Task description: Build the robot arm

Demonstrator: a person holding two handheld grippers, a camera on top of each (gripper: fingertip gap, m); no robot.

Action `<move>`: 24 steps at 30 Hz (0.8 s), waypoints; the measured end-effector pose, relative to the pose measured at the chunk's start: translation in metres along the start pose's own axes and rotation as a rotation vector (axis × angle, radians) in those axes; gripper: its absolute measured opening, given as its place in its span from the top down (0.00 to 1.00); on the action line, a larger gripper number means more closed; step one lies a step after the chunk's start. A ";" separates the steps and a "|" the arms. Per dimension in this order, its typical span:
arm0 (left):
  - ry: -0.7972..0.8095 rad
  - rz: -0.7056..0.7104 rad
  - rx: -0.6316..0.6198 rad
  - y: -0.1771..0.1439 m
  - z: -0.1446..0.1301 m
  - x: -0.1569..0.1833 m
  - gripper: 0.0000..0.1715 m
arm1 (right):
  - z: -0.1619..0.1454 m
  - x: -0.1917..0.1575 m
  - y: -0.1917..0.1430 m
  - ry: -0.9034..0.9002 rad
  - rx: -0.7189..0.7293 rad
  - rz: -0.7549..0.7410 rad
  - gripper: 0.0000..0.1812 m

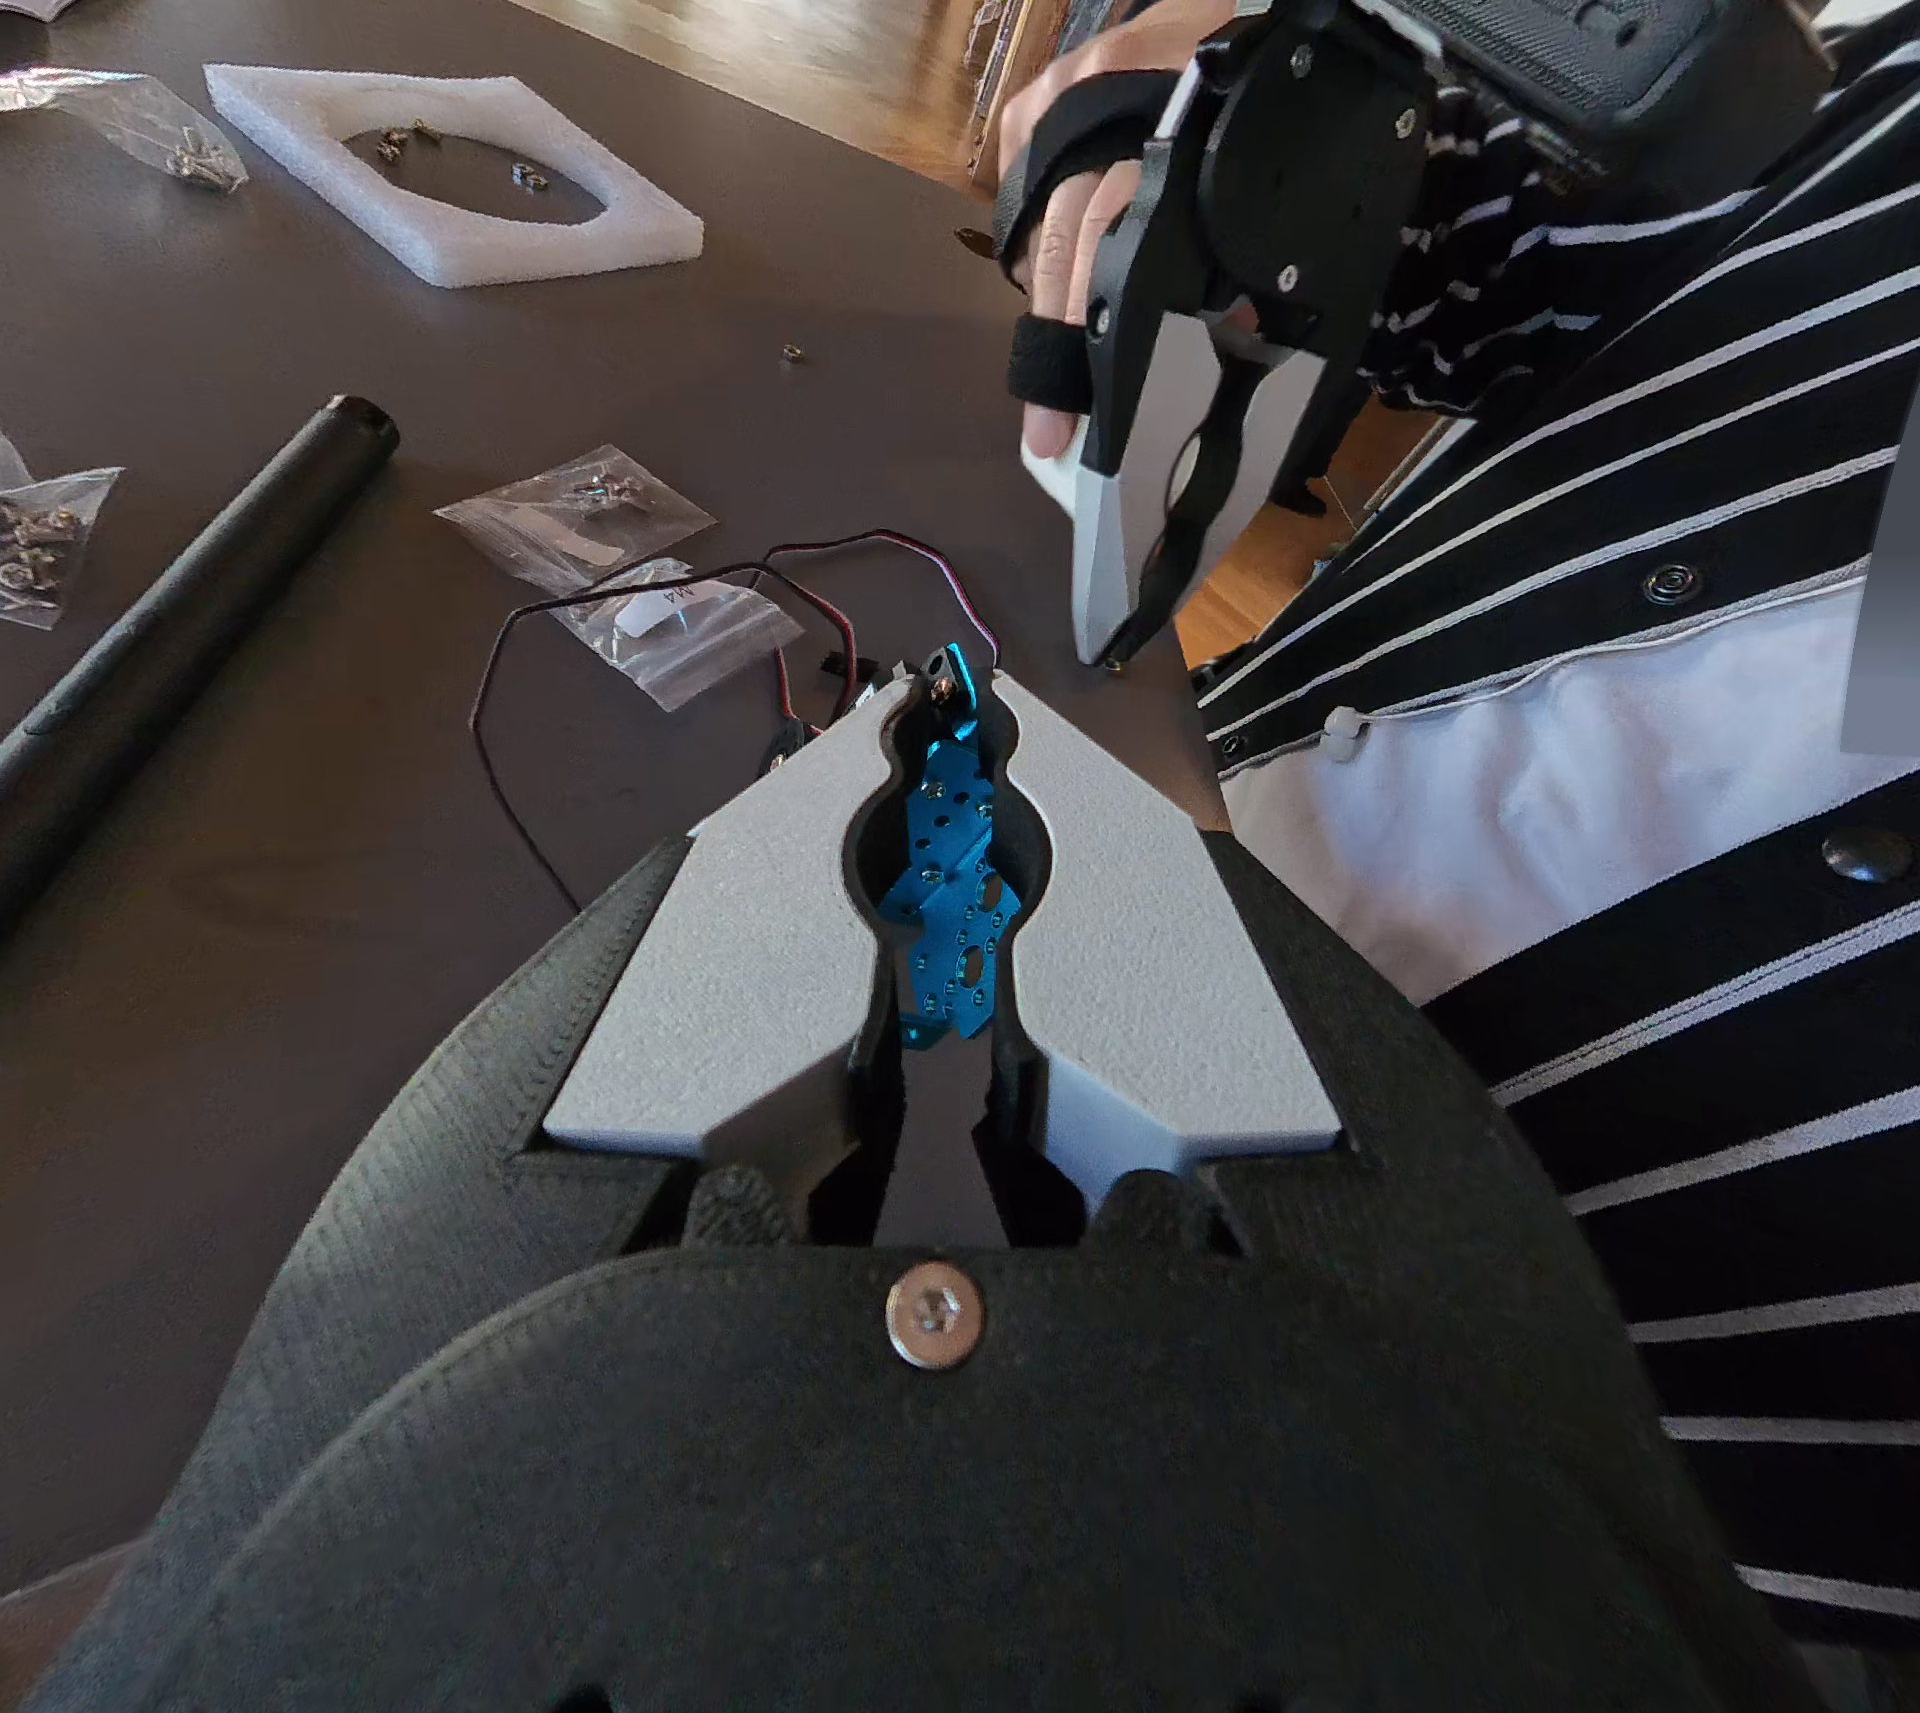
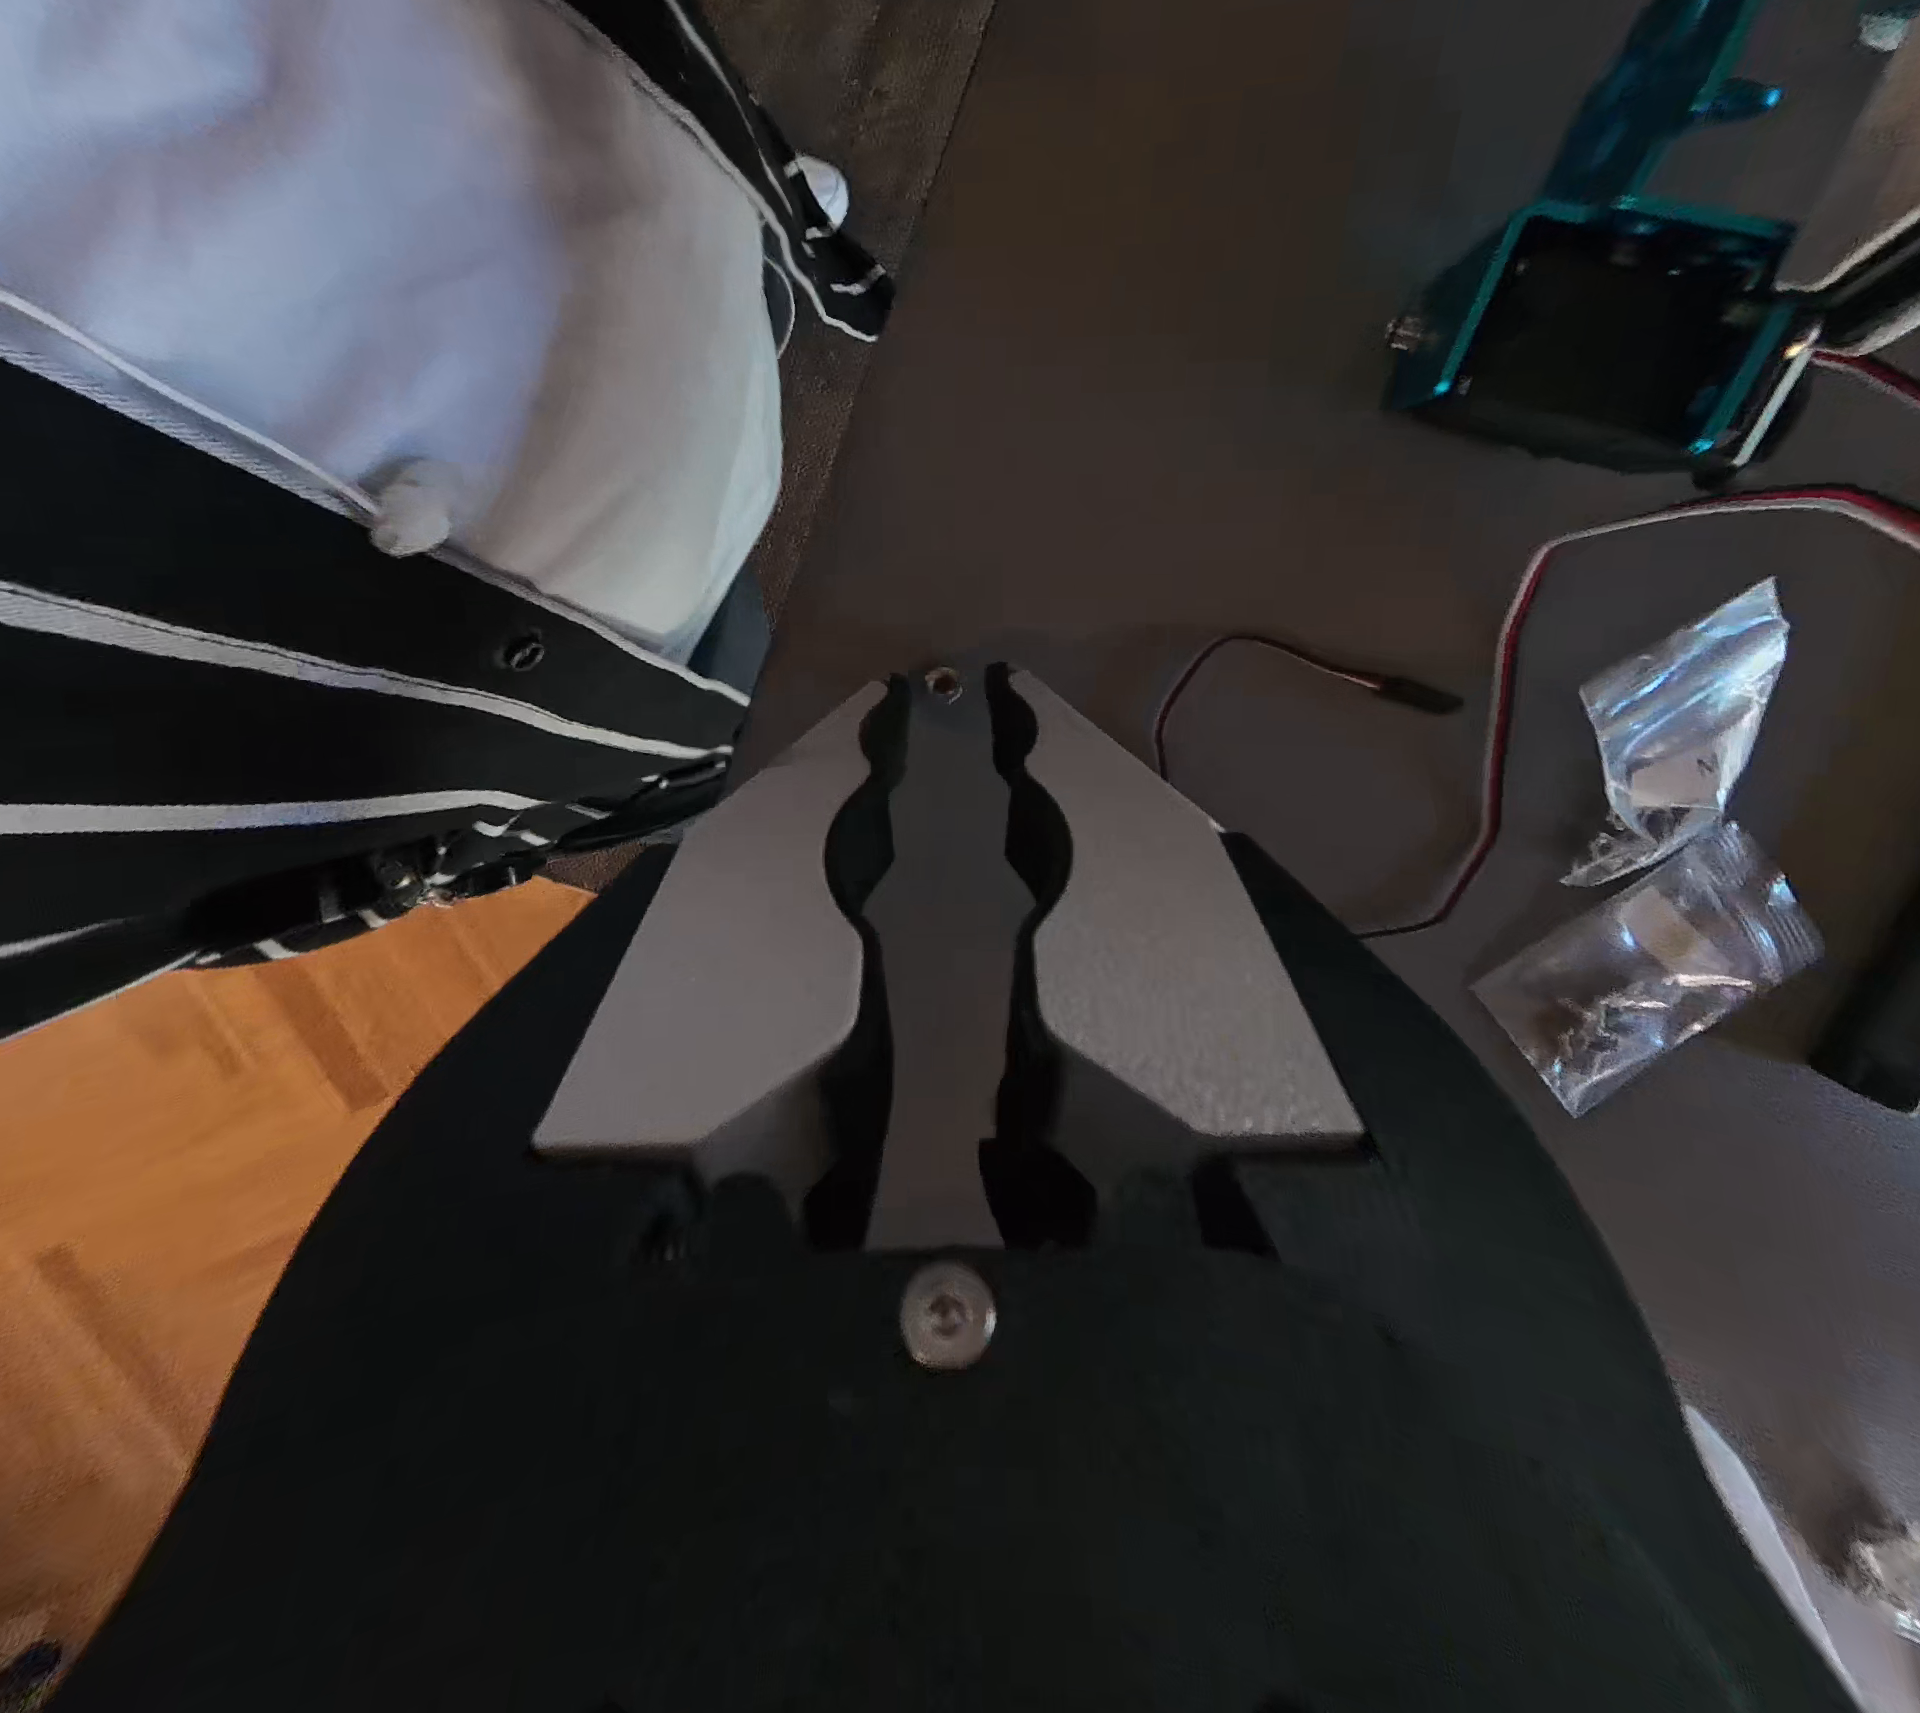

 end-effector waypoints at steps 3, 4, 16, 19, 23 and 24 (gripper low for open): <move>0.000 0.000 0.000 0.000 0.000 0.000 0.96 | -0.001 0.003 0.002 0.000 -0.008 0.022 0.94; 0.000 -0.001 0.000 0.000 0.000 0.000 0.96 | -0.001 0.003 0.003 0.007 -0.004 0.030 0.95; -0.003 -0.021 -0.002 0.000 0.000 0.001 0.95 | 0.002 0.006 -0.005 0.062 0.108 -0.148 0.97; -0.021 -0.035 0.003 -0.001 -0.001 0.000 0.94 | 0.009 0.015 -0.019 0.101 0.179 -0.449 0.97; -0.044 -0.054 0.030 -0.004 -0.001 -0.001 0.92 | 0.024 0.017 -0.021 0.145 0.276 -0.782 0.97; -0.046 -0.063 0.039 -0.004 -0.001 -0.001 0.92 | 0.028 0.016 -0.017 0.147 0.273 -0.841 0.97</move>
Point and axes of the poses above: each gripper's, where its closed fingertips meet, y out along the fingers, z out of its top, x = y × z across the jaws, the point moved 10 cm from there along -y, back along the fingers, and after that the axes turned 13 degrees about -x, right-handed, at the moved point
